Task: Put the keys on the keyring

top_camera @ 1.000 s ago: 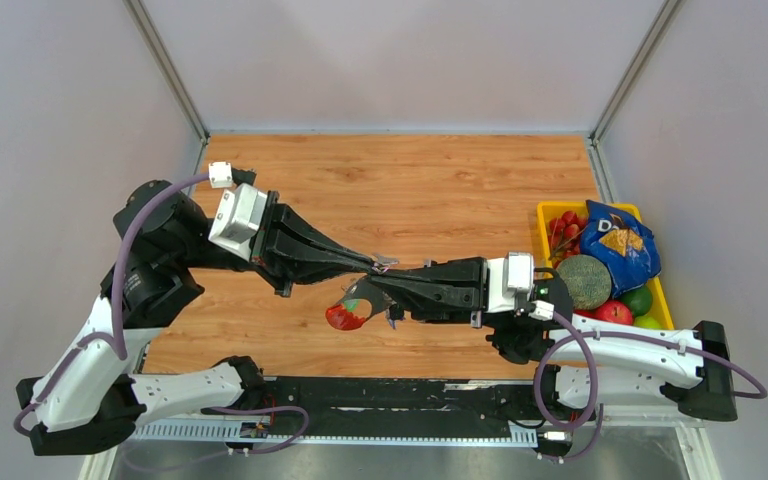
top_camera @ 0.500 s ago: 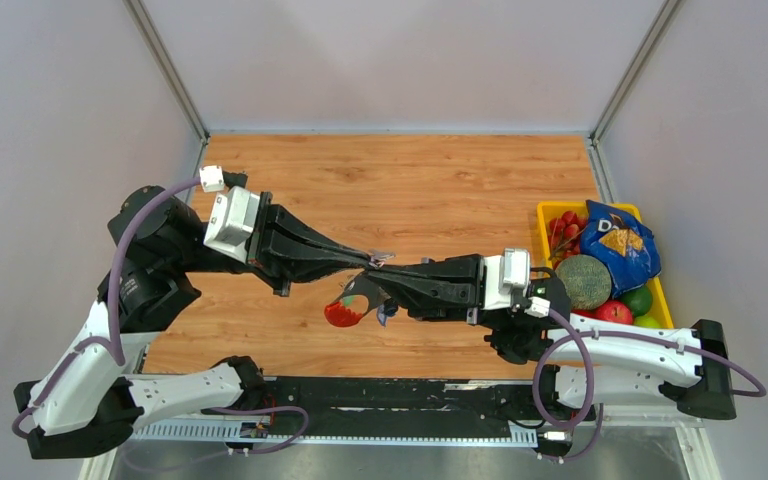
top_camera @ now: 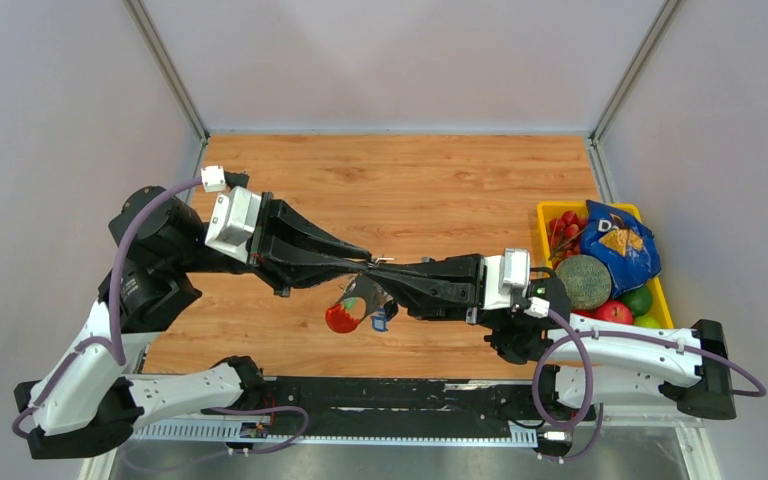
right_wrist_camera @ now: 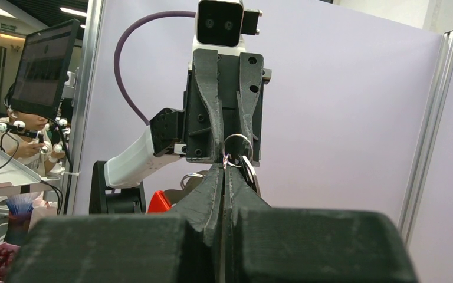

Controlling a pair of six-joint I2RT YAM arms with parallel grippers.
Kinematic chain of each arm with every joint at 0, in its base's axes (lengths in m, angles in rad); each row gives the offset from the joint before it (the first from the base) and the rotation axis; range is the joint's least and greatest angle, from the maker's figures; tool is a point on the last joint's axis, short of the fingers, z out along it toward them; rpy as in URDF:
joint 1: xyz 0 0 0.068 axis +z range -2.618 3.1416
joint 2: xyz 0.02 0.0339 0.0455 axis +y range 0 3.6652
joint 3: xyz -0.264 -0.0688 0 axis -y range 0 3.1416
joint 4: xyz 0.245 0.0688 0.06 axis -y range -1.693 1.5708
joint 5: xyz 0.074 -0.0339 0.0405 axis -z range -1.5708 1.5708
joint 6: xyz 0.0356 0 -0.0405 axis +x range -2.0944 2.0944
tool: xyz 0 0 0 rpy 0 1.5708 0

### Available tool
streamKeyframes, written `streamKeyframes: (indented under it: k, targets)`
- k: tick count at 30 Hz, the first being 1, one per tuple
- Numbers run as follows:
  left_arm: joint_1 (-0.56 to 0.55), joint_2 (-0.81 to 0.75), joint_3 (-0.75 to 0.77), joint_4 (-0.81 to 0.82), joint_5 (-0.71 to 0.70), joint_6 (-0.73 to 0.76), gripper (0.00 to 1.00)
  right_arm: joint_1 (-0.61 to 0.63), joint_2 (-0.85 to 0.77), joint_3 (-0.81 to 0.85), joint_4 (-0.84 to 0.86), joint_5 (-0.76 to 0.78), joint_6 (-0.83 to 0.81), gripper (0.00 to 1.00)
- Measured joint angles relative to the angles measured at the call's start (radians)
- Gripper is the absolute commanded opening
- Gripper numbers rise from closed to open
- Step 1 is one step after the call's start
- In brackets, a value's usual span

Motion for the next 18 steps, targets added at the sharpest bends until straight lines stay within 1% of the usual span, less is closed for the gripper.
streamKeyframes:
  k: [10, 18]
  targets:
    - [0.0, -0.009, -0.002, -0.002, -0.027, 0.0, 0.32, 0.003, -0.003, 0.0, 0.002, 0.029, -0.034, 0.0]
    - [0.0, -0.023, -0.011, -0.008, -0.054, 0.0, 0.39, 0.014, -0.012, 0.0, 0.006, 0.057, -0.068, 0.0]
